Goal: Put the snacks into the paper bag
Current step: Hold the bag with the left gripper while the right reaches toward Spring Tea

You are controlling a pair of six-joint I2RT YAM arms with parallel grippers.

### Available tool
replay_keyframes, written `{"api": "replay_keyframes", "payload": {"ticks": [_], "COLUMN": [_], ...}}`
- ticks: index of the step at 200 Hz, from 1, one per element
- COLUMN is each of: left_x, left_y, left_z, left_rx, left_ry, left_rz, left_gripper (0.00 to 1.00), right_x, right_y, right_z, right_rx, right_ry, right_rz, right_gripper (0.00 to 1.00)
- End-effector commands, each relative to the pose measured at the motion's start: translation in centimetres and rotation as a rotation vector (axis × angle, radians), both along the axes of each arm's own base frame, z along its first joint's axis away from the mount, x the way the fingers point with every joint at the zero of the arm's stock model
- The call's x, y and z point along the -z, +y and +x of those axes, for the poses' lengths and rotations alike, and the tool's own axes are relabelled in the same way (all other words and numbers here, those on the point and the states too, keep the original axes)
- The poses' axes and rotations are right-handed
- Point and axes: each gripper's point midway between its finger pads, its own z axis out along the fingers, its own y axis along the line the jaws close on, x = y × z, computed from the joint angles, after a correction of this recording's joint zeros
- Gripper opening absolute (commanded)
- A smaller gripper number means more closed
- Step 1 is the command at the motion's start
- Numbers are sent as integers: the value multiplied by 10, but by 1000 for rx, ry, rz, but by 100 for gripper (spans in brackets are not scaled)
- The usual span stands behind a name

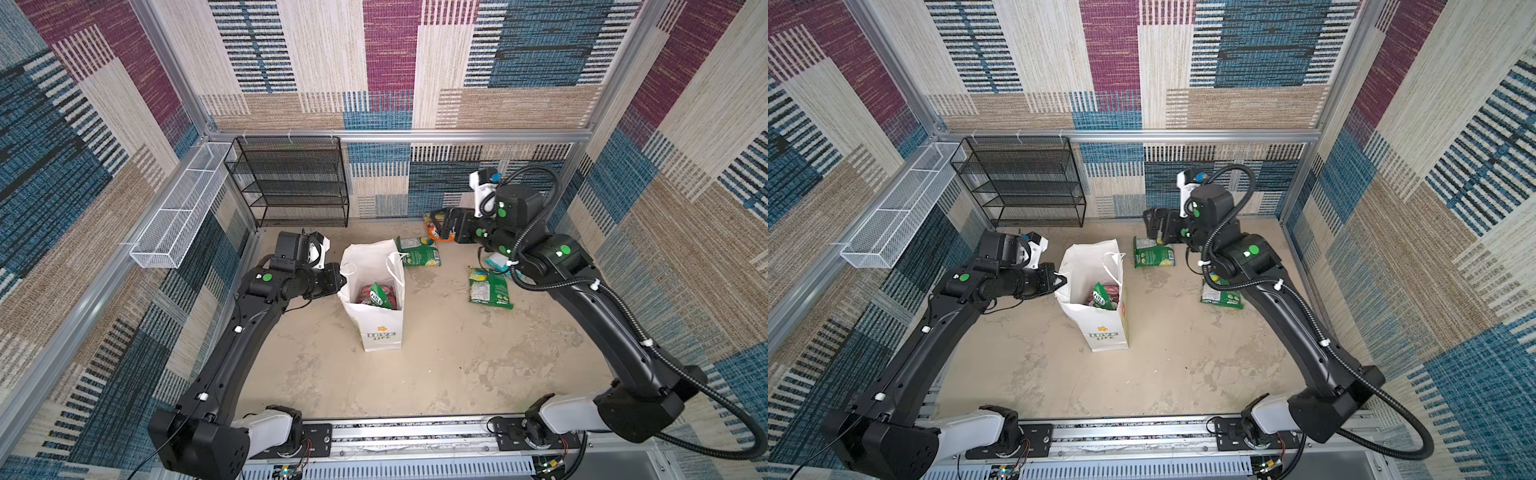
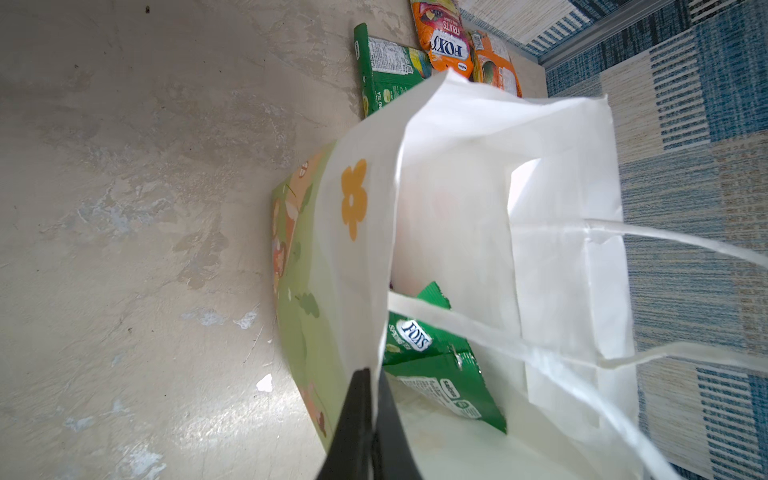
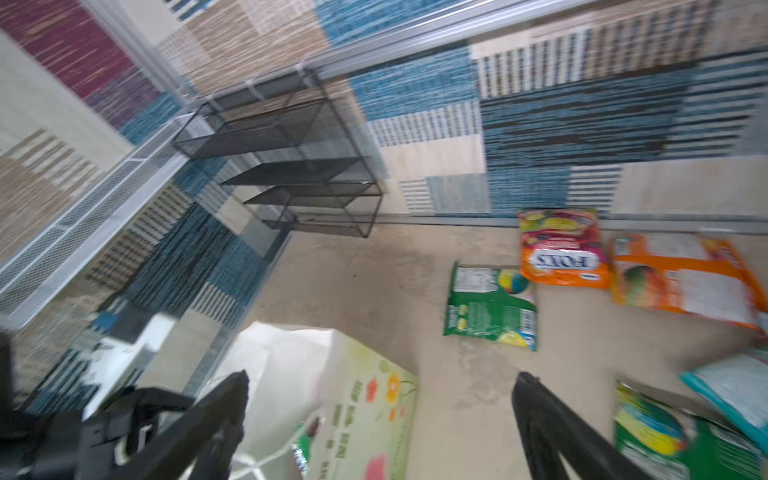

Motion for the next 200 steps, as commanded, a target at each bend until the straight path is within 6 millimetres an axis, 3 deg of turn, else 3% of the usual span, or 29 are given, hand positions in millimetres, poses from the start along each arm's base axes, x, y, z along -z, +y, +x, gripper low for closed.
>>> {"api": "replay_keyframes", "payload": {"ticks": [1, 41, 69, 109, 140, 171, 200], "left_x": [-17, -22, -17, -14, -11, -9, -10], "left_y": [-2, 11, 12, 14, 14, 14, 15], "left_z": [6, 7, 8, 10, 12, 13, 13], "left_rx": [6, -43, -45, -52, -52, -53, -56], "left_ry": [-79, -111, -91, -80, -67, -60, -63], "left_rz": [-47, -70, -83, -95, -105, -113, -114], "left_gripper": [0, 0, 0, 0, 0, 0, 0], "right_x": [38, 143, 211, 280, 315, 318, 336], "right_y": [-43, -117, -144, -178, -177, -176, -175], "right_z": [9, 15, 12, 7, 3, 3, 3], "right_rx": [105, 281, 339, 465, 479, 486, 506], "right_ry": [69, 218, 318, 432, 528, 527, 586], "right_rz": [22, 98, 149, 154, 173, 201, 217], "right_gripper": [100, 100, 99, 97, 93, 92, 90]}}
